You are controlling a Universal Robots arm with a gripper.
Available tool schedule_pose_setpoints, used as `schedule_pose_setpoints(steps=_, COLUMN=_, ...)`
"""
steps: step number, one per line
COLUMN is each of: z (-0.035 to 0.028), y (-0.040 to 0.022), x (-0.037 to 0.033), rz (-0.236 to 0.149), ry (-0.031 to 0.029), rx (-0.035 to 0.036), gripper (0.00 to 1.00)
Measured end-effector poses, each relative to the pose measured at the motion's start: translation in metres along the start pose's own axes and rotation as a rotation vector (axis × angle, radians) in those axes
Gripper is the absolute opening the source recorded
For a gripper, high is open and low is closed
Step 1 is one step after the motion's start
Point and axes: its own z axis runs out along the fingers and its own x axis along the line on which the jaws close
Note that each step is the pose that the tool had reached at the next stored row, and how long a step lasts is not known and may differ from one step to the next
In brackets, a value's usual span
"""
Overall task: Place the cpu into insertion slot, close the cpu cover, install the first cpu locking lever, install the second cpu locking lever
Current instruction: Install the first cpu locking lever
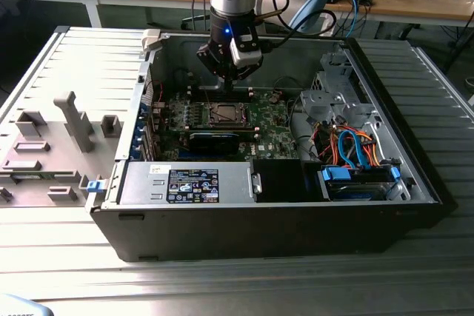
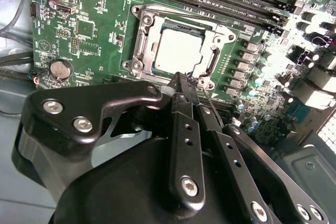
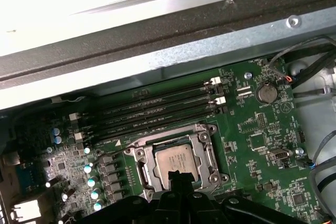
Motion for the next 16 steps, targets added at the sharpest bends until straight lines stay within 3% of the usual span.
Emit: schedule_pose_setpoints(steps=16, z=0.0, y=0.0, x=0.0, rz=-0.034, ry=-0.0001, rx=-0.0005, gripper=0.11)
